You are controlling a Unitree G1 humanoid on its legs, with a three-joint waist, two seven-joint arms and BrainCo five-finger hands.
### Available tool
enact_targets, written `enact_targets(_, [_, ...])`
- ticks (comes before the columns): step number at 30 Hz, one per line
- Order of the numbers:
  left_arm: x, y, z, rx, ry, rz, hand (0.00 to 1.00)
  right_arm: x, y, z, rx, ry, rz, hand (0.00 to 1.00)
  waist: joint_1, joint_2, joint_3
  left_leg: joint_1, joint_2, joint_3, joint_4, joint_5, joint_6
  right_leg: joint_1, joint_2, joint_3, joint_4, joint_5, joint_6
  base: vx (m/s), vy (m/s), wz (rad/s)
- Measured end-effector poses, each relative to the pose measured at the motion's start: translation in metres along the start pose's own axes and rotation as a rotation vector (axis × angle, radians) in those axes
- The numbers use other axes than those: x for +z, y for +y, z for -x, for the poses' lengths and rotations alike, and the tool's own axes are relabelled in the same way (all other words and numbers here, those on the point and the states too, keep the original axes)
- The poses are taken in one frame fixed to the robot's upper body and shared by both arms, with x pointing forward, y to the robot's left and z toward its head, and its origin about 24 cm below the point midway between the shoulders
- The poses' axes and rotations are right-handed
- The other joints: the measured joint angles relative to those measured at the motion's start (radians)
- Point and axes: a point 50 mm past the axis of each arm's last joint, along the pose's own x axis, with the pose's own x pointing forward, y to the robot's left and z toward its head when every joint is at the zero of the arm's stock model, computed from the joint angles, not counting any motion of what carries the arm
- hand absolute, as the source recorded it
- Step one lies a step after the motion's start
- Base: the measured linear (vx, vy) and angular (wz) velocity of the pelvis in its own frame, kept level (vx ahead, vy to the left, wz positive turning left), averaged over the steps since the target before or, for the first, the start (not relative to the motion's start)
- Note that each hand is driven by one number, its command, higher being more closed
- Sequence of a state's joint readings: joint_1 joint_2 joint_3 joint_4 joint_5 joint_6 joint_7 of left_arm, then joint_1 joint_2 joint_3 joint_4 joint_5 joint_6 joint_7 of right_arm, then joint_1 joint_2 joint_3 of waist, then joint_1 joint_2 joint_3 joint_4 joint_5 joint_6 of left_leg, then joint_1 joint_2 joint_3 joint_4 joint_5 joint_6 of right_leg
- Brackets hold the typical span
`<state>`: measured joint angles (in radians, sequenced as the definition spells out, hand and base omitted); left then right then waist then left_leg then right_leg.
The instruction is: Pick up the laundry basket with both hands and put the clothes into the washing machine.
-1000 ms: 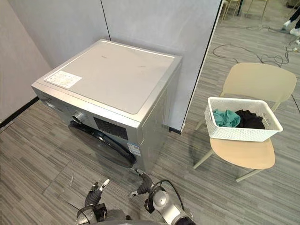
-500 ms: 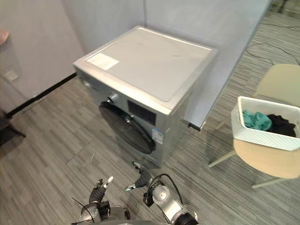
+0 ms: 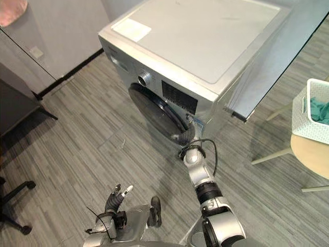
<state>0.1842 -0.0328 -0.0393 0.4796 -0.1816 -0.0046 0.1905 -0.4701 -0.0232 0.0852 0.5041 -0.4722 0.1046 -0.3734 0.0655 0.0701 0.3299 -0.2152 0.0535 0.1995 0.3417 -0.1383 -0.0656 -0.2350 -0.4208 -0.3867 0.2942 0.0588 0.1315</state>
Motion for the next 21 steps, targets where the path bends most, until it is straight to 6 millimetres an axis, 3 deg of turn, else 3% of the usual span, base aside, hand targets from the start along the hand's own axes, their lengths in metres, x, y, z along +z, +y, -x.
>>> enact_targets(7, [0.010,-0.016,-0.001,-0.043,-0.025,0.071,0.00,0.016,-0.011,-0.012,-0.058,0.012,-0.123,0.00,0.003,0.002,0.037,-0.018,-0.016,-0.029,-0.056,0.051,0.004,-0.004,-0.011,-0.047,-0.018,0.012,0.005,0.03,-0.024,0.15])
enact_targets(10, [0.025,-0.028,0.000,-0.090,-0.086,0.091,0.00,0.033,-0.017,-0.033,-0.057,0.027,-0.210,0.00,0.007,0.017,0.082,-0.035,-0.023,-0.061,-0.066,0.076,0.000,0.003,-0.018,-0.083,-0.018,0.014,0.008,0.04,-0.024,0.34])
enact_targets(14, [0.036,-0.032,0.002,-0.112,-0.137,0.130,0.00,0.039,-0.022,-0.049,-0.063,0.072,-0.245,0.00,0.016,0.028,0.104,-0.061,-0.023,-0.086,-0.066,0.088,-0.005,0.003,-0.018,-0.117,-0.019,0.015,0.008,-0.02,-0.016,0.25])
enact_targets(17, [0.043,-0.042,0.003,-0.157,-0.169,0.129,0.00,0.049,-0.040,-0.070,-0.072,0.088,-0.214,0.00,0.040,0.069,0.127,-0.088,-0.026,-0.121,-0.088,0.109,-0.002,0.003,-0.018,-0.163,-0.022,0.018,0.003,-0.05,-0.019,0.33])
enact_targets(21, [0.052,-0.050,0.006,-0.202,-0.203,0.152,0.00,0.065,-0.040,-0.081,0.040,0.037,-0.099,0.00,0.042,0.090,0.134,-0.100,-0.028,-0.158,-0.142,0.153,-0.013,0.002,-0.012,-0.210,-0.038,0.025,-0.012,-0.03,-0.030,0.26])
